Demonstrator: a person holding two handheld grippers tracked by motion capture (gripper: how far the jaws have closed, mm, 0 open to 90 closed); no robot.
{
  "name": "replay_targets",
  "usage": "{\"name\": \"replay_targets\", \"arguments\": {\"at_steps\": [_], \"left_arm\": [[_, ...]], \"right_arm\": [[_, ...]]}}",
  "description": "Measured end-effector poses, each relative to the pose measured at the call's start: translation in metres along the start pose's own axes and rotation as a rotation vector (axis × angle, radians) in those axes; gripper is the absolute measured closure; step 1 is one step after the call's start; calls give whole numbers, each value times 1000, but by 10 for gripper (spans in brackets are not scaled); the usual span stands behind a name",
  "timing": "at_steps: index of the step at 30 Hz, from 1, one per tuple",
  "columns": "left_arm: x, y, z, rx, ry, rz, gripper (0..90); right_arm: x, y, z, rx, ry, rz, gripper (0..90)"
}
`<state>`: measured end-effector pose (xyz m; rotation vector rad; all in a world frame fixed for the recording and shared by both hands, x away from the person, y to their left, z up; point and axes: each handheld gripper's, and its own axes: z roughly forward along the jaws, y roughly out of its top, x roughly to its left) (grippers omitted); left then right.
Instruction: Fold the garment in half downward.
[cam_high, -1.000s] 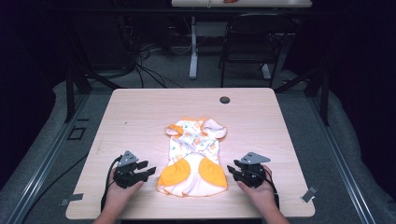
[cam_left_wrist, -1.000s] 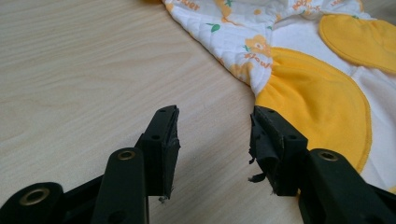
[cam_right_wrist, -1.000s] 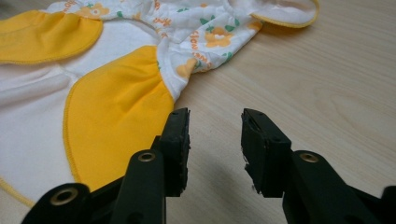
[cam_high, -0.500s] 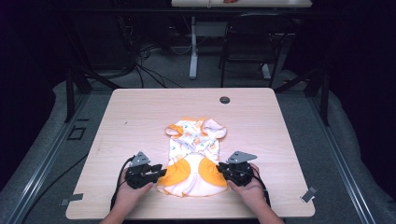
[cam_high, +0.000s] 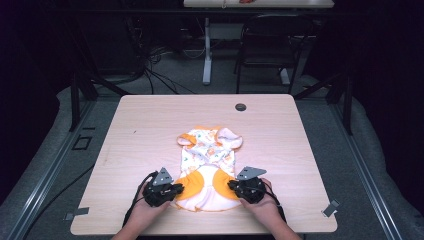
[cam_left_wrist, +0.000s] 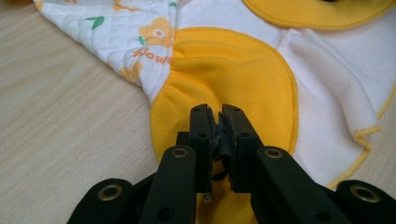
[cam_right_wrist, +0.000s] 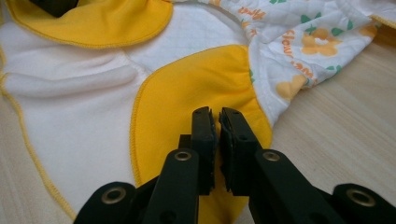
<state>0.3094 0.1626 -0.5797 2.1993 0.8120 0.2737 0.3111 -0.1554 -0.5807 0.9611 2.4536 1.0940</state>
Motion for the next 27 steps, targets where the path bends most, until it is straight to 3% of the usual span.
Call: {"name": "replay_targets", "arguments": {"at_steps": [6,8,12,20,23,27], "left_arm": [[-3,0,-7,56,-30,19,828],[-9,-2,-12,88,-35,45,827],[-16,-5,-16,100,-43,58,827],[-30,-17,-27,99,-85,48,826],[-30,-17,-28,108,-97,36,823],[-27,-6,-30,119,-92,59,776]], "right_arm": [[5,-1,-5,35,59,5,839],[9,-1,-7,51,72,-8,838],[17,-2,-12,80,87,-46,836],[29,-10,-22,99,127,-66,836],[31,-11,-23,102,127,-66,833],[34,-5,-25,119,136,-67,802]]}}
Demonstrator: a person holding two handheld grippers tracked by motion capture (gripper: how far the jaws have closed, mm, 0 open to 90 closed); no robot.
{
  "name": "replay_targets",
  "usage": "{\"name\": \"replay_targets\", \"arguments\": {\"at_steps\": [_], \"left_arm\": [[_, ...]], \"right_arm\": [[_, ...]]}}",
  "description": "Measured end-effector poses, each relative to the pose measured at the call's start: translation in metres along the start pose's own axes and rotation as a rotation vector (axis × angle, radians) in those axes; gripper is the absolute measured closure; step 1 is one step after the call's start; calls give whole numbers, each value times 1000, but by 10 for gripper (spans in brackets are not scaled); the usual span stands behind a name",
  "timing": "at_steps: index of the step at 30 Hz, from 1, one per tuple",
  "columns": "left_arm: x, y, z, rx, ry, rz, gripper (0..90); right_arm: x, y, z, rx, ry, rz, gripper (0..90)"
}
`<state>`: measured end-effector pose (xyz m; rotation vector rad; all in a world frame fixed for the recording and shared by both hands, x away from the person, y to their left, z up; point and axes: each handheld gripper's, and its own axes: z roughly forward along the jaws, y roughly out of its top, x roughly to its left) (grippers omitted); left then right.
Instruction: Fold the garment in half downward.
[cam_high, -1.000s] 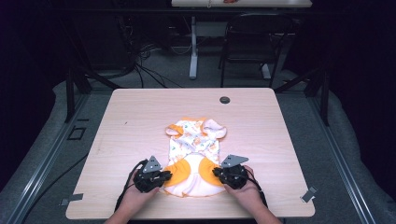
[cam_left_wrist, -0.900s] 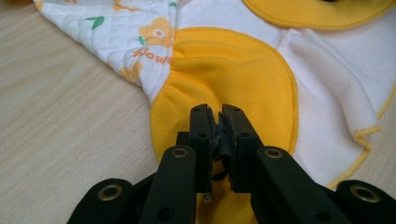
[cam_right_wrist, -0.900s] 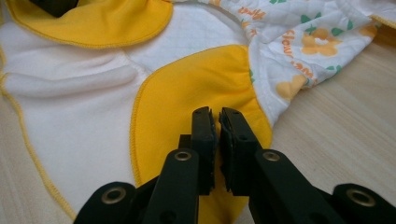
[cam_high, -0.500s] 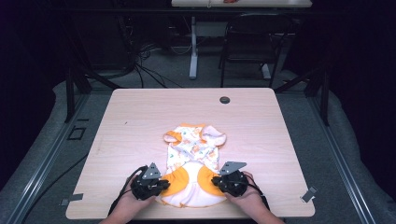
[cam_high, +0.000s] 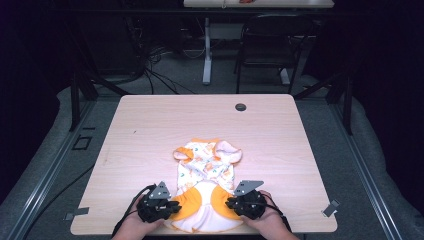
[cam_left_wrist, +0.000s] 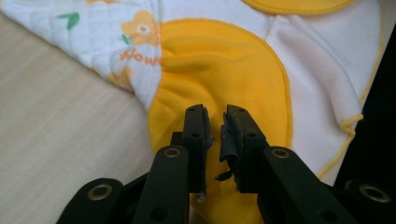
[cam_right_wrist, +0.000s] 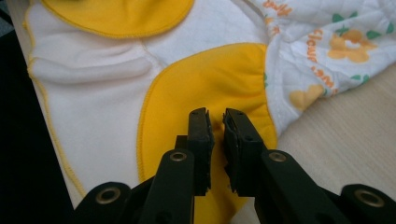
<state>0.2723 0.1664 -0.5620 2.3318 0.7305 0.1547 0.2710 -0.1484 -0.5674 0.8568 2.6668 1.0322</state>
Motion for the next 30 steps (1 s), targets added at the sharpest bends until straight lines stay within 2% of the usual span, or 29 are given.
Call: {"name": "replay_targets", "arguments": {"at_steps": [2,3,4,5,6,7,8,10,11,12,13,14,15,16,17,18,19,20,21,22,24,25,26,28,30], "left_arm": [[4,10,-4,-16,16,10,771],[7,16,-6,-22,25,21,767],[10,21,-8,-27,29,22,767],[20,35,-10,-46,55,33,763],[20,35,-10,-46,55,33,764],[29,46,-11,-64,51,21,765],[29,46,-11,-64,51,21,768],[39,56,-10,-76,51,-4,768],[49,67,-8,-92,50,-24,772],[49,67,-8,-92,50,-24,772],[58,75,-6,-92,59,-32,772],[58,75,-6,-92,59,-32,772],[62,78,-5,-94,59,-42,772],[65,81,-4,-92,61,-47,772],[73,88,-2,-97,69,-55,771],[73,88,-2,-97,69,-55,771],[76,91,0,-94,73,-58,770],[80,95,2,-93,78,-63,770],[89,102,7,-92,90,-74,770],[89,102,7,-92,90,-74,770],[95,106,11,-102,87,-85,770],[99,109,13,-105,82,-91,773],[104,111,17,-106,85,-90,773],[111,115,25,-113,81,-111,781],[114,116,28,-119,80,-122,784]], "right_arm": [[-1,7,-3,-9,3,-12,805],[-6,18,-7,-26,-6,-25,811],[-6,18,-7,-26,-6,-25,811],[-14,29,-11,-41,-23,-25,819],[-14,29,-11,-41,-23,-25,819],[-23,37,-13,-48,-43,-20,826],[-23,37,-13,-48,-43,-20,826],[-35,46,-15,-60,-58,0,836],[-45,54,-15,-71,-71,17,843],[-45,54,-15,-71,-71,17,843],[-58,64,-16,-71,-85,24,848],[-58,64,-16,-71,-85,24,848],[-68,72,-16,-71,-97,38,849],[-68,72,-16,-71,-97,38,849],[-77,78,-16,-66,-105,43,850],[-77,78,-16,-66,-105,43,850],[-86,85,-14,-69,-116,51,850],[-86,85,-14,-69,-116,51,850],[-96,93,-11,-65,-138,59,850],[-96,93,-11,-65,-138,59,850],[-104,98,-7,-62,-147,76,846],[-114,105,-2,-62,-151,88,842],[-114,105,-2,-62,-151,88,842],[-128,112,7,-65,-143,124,842],[-132,114,10,-58,-147,141,844]]}}
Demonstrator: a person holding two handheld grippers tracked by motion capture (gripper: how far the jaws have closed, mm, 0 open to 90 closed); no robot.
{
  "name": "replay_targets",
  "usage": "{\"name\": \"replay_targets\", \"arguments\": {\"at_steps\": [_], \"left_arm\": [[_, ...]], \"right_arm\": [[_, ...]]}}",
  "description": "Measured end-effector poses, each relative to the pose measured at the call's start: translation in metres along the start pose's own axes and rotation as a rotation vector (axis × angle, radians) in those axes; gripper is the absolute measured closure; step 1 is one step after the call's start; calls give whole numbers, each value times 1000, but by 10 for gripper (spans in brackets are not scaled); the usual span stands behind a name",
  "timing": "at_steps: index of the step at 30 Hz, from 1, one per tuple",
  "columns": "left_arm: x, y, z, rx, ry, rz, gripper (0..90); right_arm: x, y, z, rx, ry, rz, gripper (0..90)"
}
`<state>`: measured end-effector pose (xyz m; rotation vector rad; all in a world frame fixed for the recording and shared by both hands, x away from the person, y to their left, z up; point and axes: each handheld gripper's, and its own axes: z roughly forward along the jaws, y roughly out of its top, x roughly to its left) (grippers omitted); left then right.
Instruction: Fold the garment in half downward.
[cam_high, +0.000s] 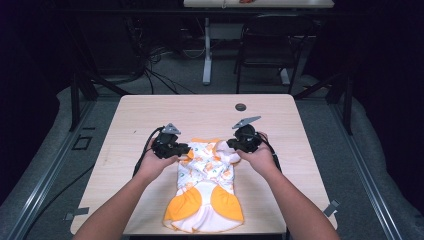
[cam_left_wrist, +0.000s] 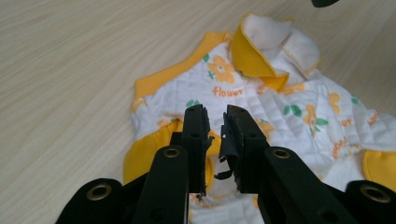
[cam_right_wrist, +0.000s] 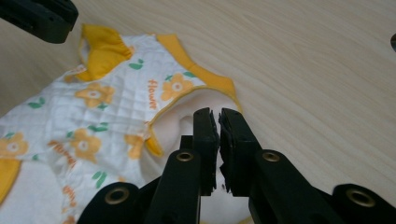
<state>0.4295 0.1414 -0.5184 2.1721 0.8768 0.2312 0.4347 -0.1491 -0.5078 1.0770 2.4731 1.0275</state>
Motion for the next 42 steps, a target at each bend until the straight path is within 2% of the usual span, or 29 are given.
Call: {"name": "replay_targets", "arguments": {"at_steps": [1,2,3,5,6,7,8,9,10,11,14,15,16,17,18,19,20,21,22,23,26,29,31,32,34,37,42], "left_arm": [[3,1,3,-1,-4,-6,795],[5,2,5,-3,-9,-11,795],[8,3,8,-4,-6,-17,800],[12,4,12,-2,-1,-24,804],[15,4,15,2,6,-26,804],[17,4,18,4,15,-29,803],[19,3,20,4,18,-32,803],[22,2,24,15,29,-29,803],[22,2,24,15,29,-29,803],[22,1,26,21,33,-38,804],[21,0,31,35,43,-33,806],[21,0,32,34,44,-35,808],[21,0,32,32,43,-36,808],[21,0,33,32,41,-37,811],[21,0,34,35,44,-37,811],[21,0,35,35,46,-40,812],[21,0,36,43,46,-38,812],[21,-1,36,42,49,-38,812],[22,-1,37,47,51,-42,812],[22,-1,37,46,55,-43,811],[23,-3,37,52,72,-51,788],[26,-5,39,59,103,-53,714],[28,-6,41,57,121,-57,693],[29,-6,41,63,120,-57,687],[30,-7,43,59,111,-67,679],[31,-9,46,66,111,-72,657],[32,-11,52,107,108,-68,632]], "right_arm": [[-5,2,9,11,-5,24,847],[-5,2,9,11,-5,24,847],[-10,2,18,19,-18,41,849],[-11,3,21,20,-26,48,848],[-13,4,25,17,-42,53,847],[-16,4,32,1,-71,84,843],[-16,4,32,1,-71,84,843],[-21,3,37,-4,-105,110,842],[-21,3,37,-4,-105,110,842],[-26,0,45,17,-123,131,831],[-30,-4,52,42,-119,153,821],[-32,-7,56,41,-88,174,812],[-32,-7,56,41,-88,174,812],[-31,-7,54,21,-58,162,804],[-31,-7,54,21,-58,162,804],[-28,-6,54,10,-48,145,804],[-26,-5,53,21,-40,130,802],[-20,-3,53,20,-29,95,786],[-20,-3,53,20,-29,95,786],[-17,-2,53,13,-14,88,771],[-13,-3,57,49,24,67,681],[-10,-6,63,95,8,40,609],[-8,-8,65,80,1,62,585],[-9,-7,65,108,2,49,582],[-8,-7,66,115,-5,40,589],[-7,-7,69,108,-4,54,624],[-6,-7,70,121,12,59,702]]}}
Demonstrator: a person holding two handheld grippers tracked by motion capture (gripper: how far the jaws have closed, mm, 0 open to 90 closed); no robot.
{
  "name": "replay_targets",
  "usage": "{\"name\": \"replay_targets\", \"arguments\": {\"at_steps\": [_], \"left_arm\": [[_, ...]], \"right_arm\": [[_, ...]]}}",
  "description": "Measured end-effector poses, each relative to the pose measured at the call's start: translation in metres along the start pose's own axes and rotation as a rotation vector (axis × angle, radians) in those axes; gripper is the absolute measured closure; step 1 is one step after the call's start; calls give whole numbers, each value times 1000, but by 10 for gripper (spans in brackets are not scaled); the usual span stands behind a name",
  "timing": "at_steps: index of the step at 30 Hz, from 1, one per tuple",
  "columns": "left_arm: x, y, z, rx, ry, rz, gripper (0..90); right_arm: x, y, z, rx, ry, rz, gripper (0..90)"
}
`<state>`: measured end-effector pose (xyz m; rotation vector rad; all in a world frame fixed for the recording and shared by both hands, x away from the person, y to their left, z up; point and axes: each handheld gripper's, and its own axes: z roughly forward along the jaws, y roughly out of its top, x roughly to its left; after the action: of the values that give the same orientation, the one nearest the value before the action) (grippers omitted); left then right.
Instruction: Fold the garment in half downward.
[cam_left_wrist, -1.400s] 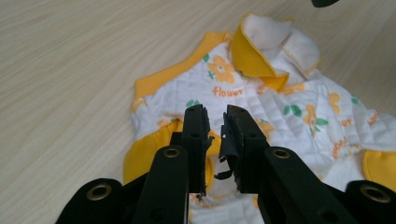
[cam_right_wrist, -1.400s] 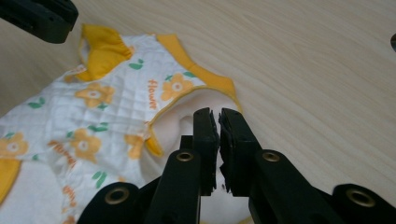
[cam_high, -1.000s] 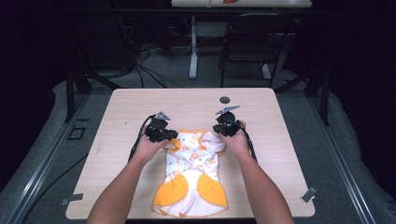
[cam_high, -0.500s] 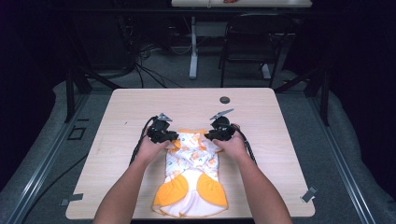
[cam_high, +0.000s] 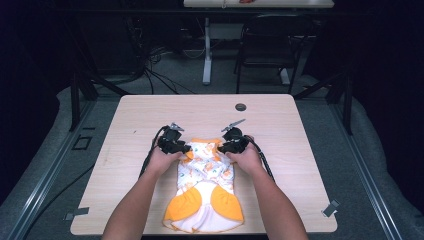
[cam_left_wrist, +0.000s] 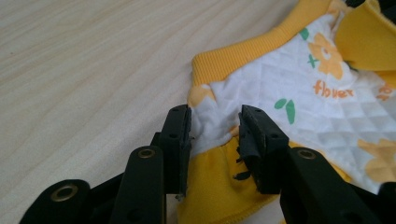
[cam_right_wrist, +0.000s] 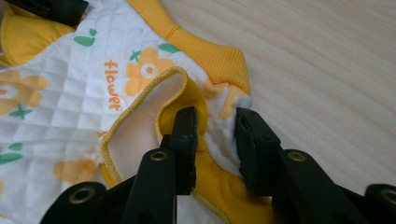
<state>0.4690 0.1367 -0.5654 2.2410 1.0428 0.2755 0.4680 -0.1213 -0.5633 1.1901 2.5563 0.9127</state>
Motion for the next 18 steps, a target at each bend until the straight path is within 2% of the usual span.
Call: {"name": "replay_targets", "arguments": {"at_steps": [2,5,7,8,9,10,12,13,15,16,18], "left_arm": [[-1,-1,3,12,8,8,632],[-1,-1,4,4,9,-1,644],[-1,-1,3,10,8,3,680],[-1,-1,3,12,7,0,713],[-2,0,2,15,8,0,745],[-2,0,2,20,4,2,776],[-4,0,2,18,16,2,801],[-3,0,2,20,8,6,804],[-4,0,3,19,17,-1,804],[-4,0,3,21,15,-2,804],[-5,0,3,18,18,-2,805]], "right_arm": [[0,0,-1,7,5,2,721],[1,-1,-1,6,6,10,765],[1,-1,-3,17,-2,7,809],[1,-1,-4,15,-7,5,859],[1,0,-5,5,-32,6,884],[1,-1,-5,18,-45,5,884],[1,-2,-4,22,-27,8,885],[1,-2,-4,24,-24,7,882],[-1,-2,-4,17,-28,20,830],[-1,-2,-3,7,-18,34,773],[0,-1,-1,5,-3,31,755]]}}
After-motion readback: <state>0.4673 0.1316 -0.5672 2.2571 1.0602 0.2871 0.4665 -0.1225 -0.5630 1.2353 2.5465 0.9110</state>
